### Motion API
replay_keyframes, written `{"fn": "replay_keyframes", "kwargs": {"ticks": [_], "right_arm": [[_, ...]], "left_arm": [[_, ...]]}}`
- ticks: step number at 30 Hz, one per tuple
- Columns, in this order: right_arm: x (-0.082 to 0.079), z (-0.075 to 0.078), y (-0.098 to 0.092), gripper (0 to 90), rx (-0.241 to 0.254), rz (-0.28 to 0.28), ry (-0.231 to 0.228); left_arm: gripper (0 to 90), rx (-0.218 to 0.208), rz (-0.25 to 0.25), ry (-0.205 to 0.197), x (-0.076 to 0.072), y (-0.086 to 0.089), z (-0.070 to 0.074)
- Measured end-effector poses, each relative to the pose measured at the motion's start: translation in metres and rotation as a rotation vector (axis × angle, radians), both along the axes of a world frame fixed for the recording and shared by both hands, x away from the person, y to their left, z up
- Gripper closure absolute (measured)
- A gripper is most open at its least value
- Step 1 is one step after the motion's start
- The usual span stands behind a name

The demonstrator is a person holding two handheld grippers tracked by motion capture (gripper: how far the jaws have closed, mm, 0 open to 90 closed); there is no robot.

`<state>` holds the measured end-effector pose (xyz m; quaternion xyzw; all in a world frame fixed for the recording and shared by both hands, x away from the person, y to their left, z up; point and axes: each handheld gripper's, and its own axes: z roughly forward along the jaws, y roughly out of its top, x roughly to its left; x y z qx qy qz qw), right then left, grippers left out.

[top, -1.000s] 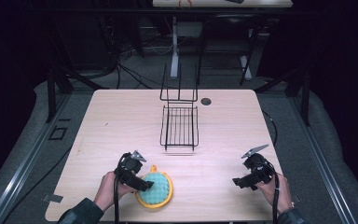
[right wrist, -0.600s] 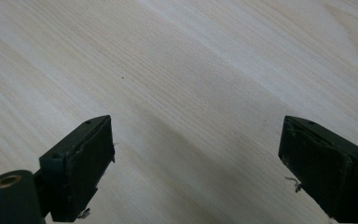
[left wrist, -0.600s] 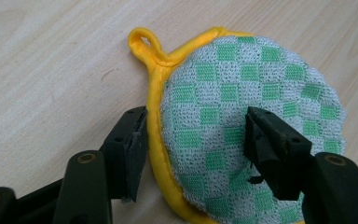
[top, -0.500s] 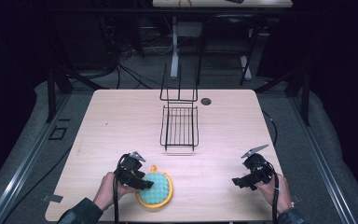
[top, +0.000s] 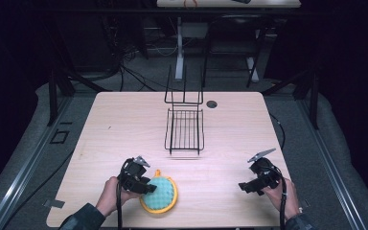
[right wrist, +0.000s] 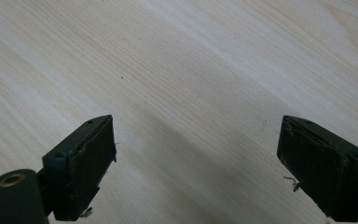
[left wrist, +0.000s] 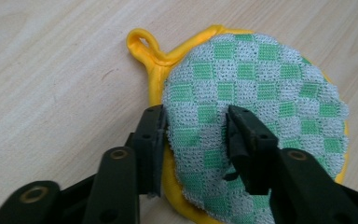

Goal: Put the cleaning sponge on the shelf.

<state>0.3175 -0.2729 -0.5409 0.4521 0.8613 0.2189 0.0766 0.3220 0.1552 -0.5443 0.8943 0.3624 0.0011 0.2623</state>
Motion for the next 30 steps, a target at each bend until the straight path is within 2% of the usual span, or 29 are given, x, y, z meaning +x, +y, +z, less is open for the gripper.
{"fn": "replay_keyframes", "kwargs": {"ticks": [9,15,16,25,30], "right_arm": [[0.0,0.0,0.0,10.7,-0.002,0.001,-0.002],[0.0,0.0,0.0,10.7,-0.002,0.003,-0.002],[0.0,0.0,0.0,10.7,-0.001,0.003,-0.002],[0.0,0.0,0.0,10.7,0.004,0.004,0.0],[0.0,0.0,-0.001,10.7,-0.002,0.007,-0.002]], "left_arm": [[73.6,0.009,0.002,-0.032,-0.001,0.0,0.002],[79.7,-0.006,0.0,-0.054,-0.003,0.001,0.003],[85.6,-0.024,-0.004,-0.055,-0.003,0.001,0.004],[87.3,-0.009,-0.02,-0.086,-0.005,0.0,0.007],[87.6,-0.029,-0.015,-0.092,-0.005,0.003,0.011]]}}
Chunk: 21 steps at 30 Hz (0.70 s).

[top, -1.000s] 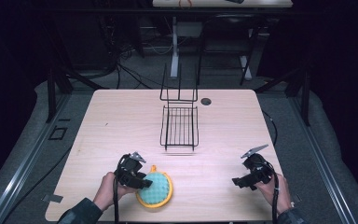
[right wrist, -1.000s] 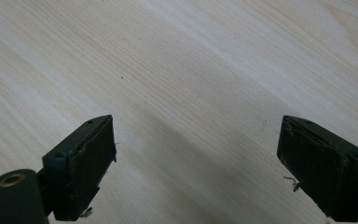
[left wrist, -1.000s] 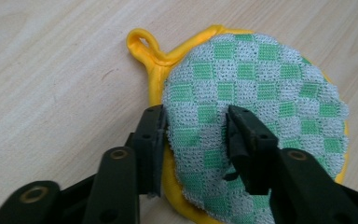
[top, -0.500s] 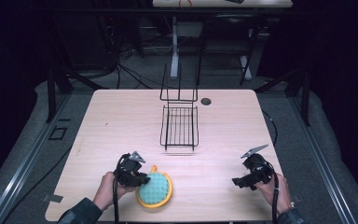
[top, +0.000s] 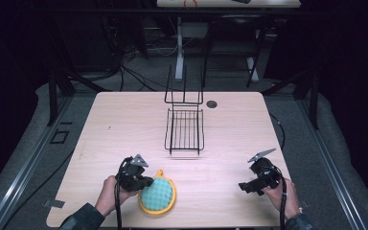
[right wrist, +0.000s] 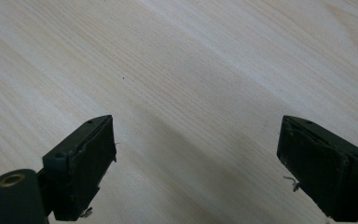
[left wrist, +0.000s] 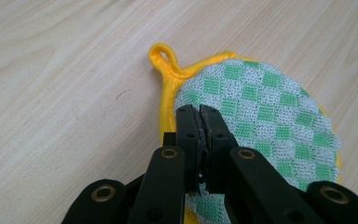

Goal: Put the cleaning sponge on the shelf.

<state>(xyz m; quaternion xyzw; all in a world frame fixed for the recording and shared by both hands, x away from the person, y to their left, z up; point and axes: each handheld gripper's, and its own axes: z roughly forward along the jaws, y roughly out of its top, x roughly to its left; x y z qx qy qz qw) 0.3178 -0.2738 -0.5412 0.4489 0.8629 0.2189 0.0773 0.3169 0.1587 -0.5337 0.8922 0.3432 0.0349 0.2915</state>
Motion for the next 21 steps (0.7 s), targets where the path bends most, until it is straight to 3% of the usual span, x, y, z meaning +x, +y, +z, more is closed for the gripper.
{"fn": "replay_keyframes", "kwargs": {"ticks": [12,21], "right_arm": [[0.0,0.0,0.0,10.6,0.004,0.002,0.0],[-0.001,0.0,0.001,10.5,0.01,-0.001,0.003]], "left_arm": [[88.0,-0.044,-0.001,-0.012,-0.003,0.006,0.009],[88.1,-0.053,0.006,-0.038,-0.005,0.01,0.016]]}}
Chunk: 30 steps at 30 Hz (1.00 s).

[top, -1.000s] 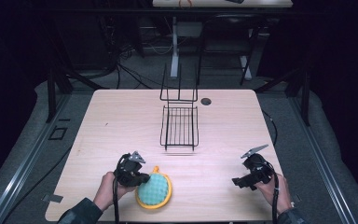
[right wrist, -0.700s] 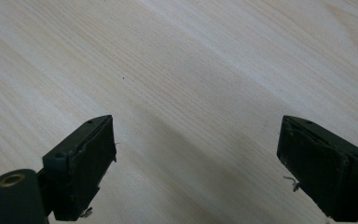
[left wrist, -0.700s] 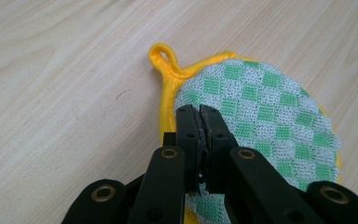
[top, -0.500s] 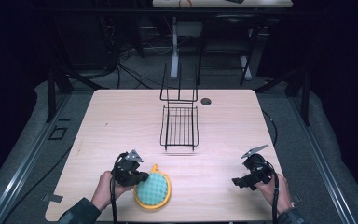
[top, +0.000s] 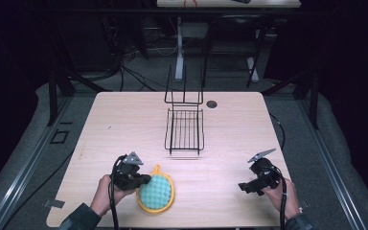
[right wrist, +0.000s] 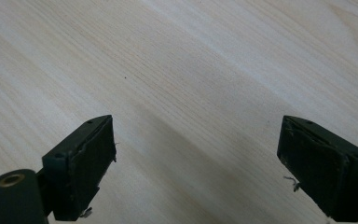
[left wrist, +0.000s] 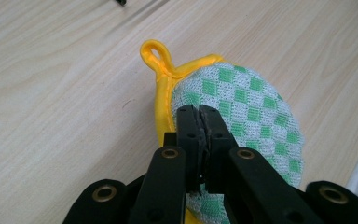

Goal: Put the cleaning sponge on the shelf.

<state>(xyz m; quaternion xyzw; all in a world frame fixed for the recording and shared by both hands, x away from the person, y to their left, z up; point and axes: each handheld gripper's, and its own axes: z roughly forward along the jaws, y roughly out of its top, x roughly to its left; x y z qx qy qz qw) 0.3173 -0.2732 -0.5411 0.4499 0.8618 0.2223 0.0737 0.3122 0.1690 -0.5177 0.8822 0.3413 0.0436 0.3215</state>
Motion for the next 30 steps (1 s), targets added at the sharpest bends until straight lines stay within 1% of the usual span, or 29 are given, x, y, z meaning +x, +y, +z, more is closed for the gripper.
{"fn": "replay_keyframes", "kwargs": {"ticks": [2,4,5,6,8,15,17,24,26,28,30], "right_arm": [[0.0,0.0,-0.001,10.5,-0.006,0.003,-0.003],[0.0,0.0,0.0,10.5,0.0,0.0,0.0],[0.0,0.0,0.0,10.5,0.001,-0.001,0.001],[0.0,0.0,0.0,10.5,0.001,0.0,0.001],[0.0,0.0,0.0,10.5,-0.004,0.005,-0.003],[0.0,0.0,0.0,10.4,-0.003,0.001,0.001],[0.0,0.0,0.0,10.4,-0.004,0.001,0.001],[0.0,-0.001,0.0,10.3,-0.007,0.005,0.0],[0.0,-0.001,0.001,10.3,0.004,0.001,0.002],[0.0,-0.001,0.001,10.3,-0.006,0.009,0.01],[0.0,-0.001,0.001,10.3,0.0,0.003,0.011]], "left_arm": [[88.1,-0.003,0.005,-0.007,-0.001,0.0,0.002],[88.2,-0.007,0.004,-0.011,-0.001,0.001,0.003],[88.2,-0.007,0.014,-0.018,-0.002,0.001,0.004],[88.2,-0.011,0.004,-0.012,-0.001,0.001,0.005],[88.2,-0.015,0.006,-0.017,-0.002,0.002,0.007],[88.2,-0.022,0.01,-0.046,-0.003,0.005,0.014],[88.2,-0.029,0.015,-0.049,-0.003,0.005,0.016],[88.2,-0.036,0.01,-0.069,-0.003,0.006,0.024],[88.2,-0.042,0.012,-0.074,-0.003,0.005,0.026],[88.2,-0.048,0.013,-0.08,-0.002,0.005,0.028],[88.2,-0.051,0.016,-0.088,-0.001,0.005,0.03]]}}
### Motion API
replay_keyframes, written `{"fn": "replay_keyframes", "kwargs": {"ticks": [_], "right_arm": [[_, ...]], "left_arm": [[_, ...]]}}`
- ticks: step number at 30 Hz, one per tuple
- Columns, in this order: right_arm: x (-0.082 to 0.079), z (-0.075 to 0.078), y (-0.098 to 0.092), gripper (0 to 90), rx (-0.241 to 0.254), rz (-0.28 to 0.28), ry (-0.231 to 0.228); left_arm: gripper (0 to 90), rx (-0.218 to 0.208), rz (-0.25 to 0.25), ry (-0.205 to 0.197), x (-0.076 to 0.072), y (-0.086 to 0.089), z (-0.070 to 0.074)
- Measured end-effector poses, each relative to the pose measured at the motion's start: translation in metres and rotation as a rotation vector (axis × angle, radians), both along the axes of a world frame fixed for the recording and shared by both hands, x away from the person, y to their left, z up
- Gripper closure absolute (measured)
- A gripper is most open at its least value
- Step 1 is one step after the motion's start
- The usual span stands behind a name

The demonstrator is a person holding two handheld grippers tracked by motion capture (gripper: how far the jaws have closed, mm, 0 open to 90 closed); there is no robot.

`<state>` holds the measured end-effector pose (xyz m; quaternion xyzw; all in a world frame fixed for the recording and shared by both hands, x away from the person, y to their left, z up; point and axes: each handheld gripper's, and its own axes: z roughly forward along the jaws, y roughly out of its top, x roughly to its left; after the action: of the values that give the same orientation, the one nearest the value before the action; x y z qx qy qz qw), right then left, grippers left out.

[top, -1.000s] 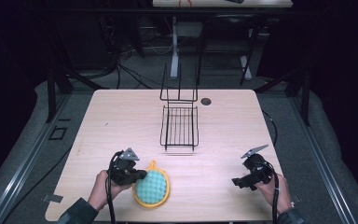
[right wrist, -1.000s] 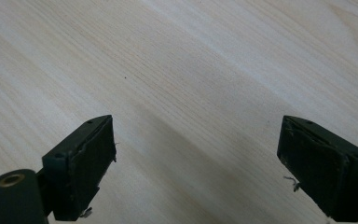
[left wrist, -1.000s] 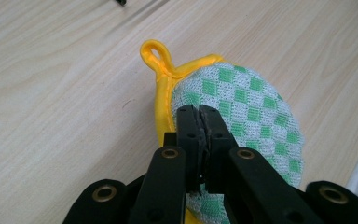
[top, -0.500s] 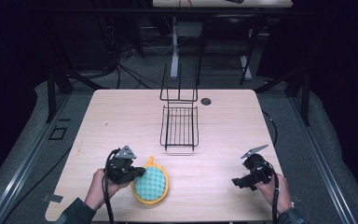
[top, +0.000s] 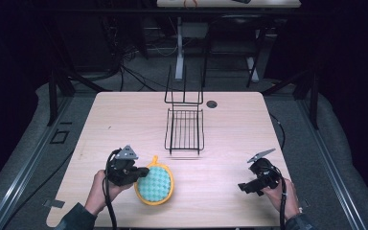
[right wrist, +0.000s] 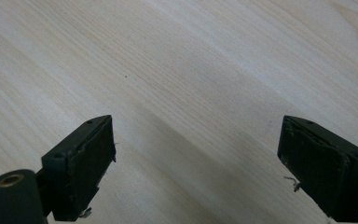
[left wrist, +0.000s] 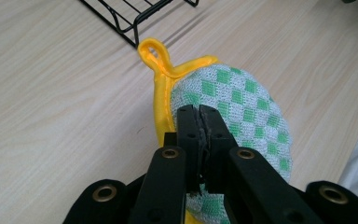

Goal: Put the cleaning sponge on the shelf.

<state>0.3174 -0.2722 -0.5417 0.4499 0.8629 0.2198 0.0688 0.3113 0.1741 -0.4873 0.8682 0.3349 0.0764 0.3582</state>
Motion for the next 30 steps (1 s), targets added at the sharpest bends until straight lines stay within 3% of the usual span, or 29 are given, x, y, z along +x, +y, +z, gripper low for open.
{"fn": "replay_keyframes", "kwargs": {"ticks": [15,30], "right_arm": [[0.001,-0.002,0.001,10.3,-0.002,0.007,0.001],[0.001,-0.002,0.001,10.2,-0.002,0.002,-0.001]], "left_arm": [[88.2,-0.038,0.019,-0.031,0.013,0.002,0.014],[88.1,-0.058,0.012,-0.064,0.033,-0.01,0.023]]}}
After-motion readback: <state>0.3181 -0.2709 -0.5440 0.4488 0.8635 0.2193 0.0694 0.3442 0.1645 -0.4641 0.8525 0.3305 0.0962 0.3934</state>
